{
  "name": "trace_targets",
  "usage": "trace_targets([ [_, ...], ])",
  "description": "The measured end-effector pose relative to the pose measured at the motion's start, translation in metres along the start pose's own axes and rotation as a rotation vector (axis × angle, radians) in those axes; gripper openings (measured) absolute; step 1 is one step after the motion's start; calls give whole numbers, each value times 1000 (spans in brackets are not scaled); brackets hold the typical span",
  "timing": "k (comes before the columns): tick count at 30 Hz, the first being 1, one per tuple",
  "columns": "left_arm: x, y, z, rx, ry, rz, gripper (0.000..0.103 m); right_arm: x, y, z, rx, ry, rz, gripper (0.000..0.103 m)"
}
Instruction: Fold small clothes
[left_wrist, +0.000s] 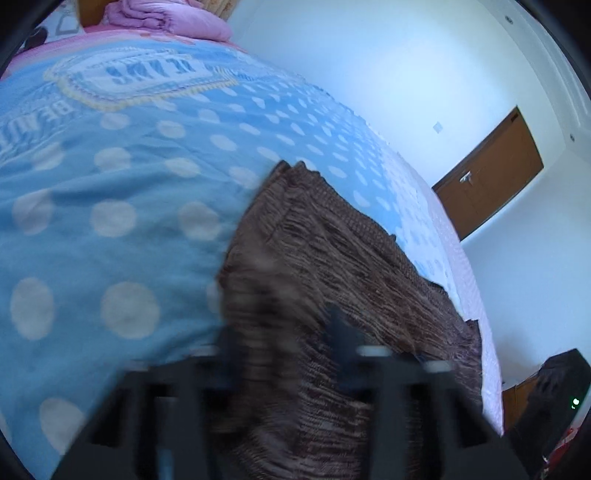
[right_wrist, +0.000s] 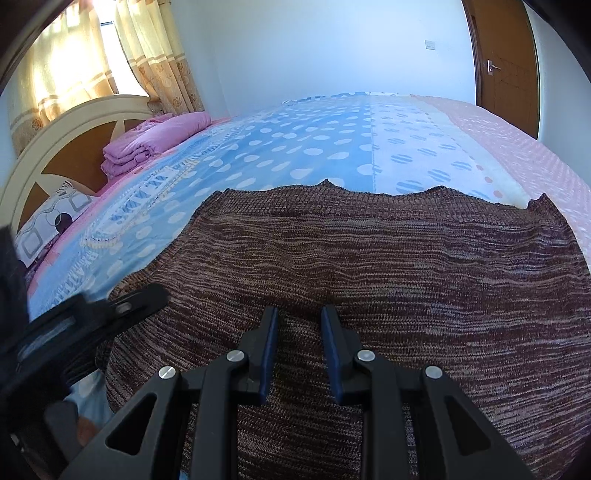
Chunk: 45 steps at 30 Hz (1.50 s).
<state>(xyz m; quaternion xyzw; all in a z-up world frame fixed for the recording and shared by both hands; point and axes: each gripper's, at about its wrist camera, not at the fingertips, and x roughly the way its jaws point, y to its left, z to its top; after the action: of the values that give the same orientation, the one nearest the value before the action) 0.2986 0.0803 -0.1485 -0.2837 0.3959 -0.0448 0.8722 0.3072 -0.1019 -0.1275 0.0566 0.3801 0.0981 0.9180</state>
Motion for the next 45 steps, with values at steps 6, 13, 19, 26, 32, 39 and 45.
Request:
trace_targets([
  [6,-16,-42,-7,231,-92,41,16,-8,-9,1,55,-14,46,25],
  [13,-24,-122,-37,578,-139,-24,16,-55,-57,7,204,-92,81,25],
  [19,12,-138,-74,716,9,-17,16,-61,-107,-2,317,-64,62,25],
  [26,4,-131,-67,682,0,-54,16,-46,-124,10,417,-16,241,55],
  [32,10,-130,-69,643,9,-105,16,-9,-98,45,347,60,400,57],
  [39,9,-128,-68,629,13,-129,16,40,-68,58,227,188,418,56],
  [45,5,-129,-67,629,-2,-120,16,34,-58,58,189,137,359,11],
])
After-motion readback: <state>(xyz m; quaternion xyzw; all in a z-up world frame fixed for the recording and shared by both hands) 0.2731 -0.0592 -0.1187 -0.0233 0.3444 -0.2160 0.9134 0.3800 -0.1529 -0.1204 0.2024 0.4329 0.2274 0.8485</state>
